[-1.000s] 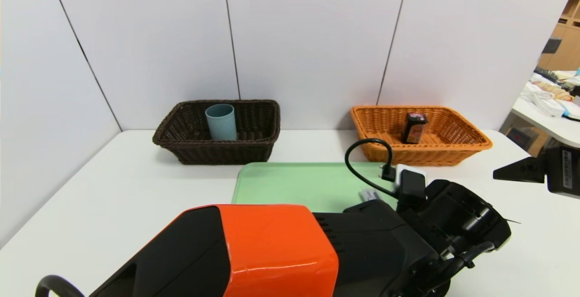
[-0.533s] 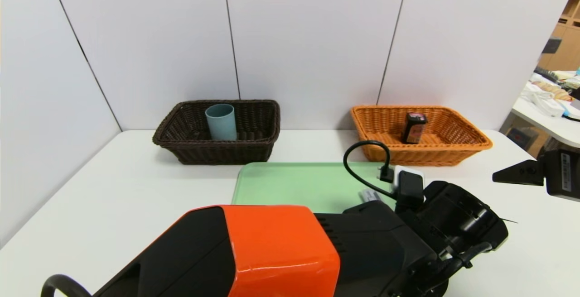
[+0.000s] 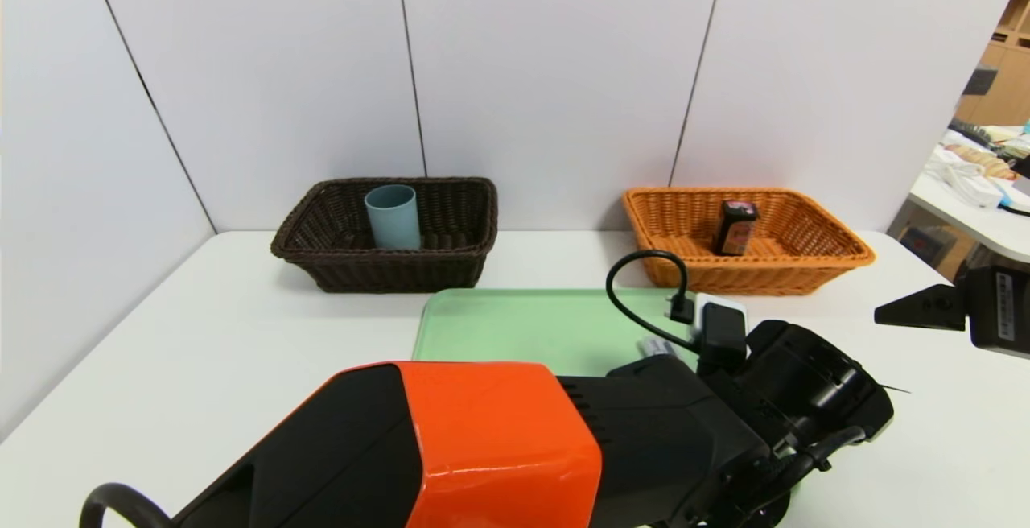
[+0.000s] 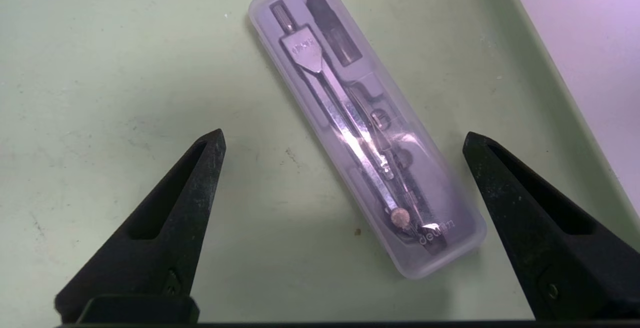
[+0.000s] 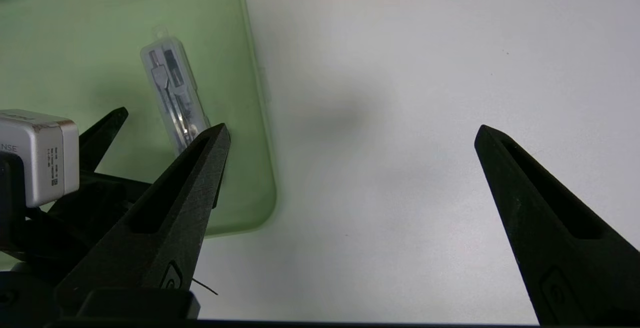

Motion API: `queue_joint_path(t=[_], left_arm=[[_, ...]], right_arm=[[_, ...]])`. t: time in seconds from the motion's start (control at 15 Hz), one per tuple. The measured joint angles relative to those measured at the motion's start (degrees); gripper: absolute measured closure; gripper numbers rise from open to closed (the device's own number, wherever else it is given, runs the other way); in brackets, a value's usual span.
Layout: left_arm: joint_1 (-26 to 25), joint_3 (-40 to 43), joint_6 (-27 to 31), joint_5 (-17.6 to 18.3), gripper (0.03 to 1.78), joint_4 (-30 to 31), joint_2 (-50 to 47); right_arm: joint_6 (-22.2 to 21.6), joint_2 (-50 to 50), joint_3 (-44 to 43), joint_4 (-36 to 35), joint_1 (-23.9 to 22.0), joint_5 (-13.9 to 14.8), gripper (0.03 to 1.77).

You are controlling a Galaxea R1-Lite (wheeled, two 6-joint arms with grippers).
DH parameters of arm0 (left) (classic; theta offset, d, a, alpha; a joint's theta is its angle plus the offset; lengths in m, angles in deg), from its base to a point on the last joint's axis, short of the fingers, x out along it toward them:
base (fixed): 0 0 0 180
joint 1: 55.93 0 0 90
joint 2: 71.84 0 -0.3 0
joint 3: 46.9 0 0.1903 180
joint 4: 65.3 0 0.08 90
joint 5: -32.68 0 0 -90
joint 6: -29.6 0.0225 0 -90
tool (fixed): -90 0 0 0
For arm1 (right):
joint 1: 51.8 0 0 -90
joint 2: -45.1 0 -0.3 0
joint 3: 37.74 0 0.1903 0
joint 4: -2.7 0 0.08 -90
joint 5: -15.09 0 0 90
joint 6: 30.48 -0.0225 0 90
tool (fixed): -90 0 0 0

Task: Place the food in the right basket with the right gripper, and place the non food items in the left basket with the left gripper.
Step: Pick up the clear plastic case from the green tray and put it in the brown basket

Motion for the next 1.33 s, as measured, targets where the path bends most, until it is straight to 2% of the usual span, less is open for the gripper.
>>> queue_joint_path(t=[0.53,0.93,1.33], left_arm=[[-1.43,0.0,-1.27,0.37,0.12,-0.2,-1.57],[-1.76,0.0,-2.94,2.66,0.12,-1.56,-2.15],[-1.73,0.0,-2.91,2.85,0.12,-1.18,-0.77]], right_arm=[[0.11,-1.1,-0.02,0.11,0.4,-0.05,0.1],[-0.05,-1.46,0.33,0.2,1.71,0.0,0.1],[-0.13,-1.49,1.07,0.02,2.1,0.0,0.1]])
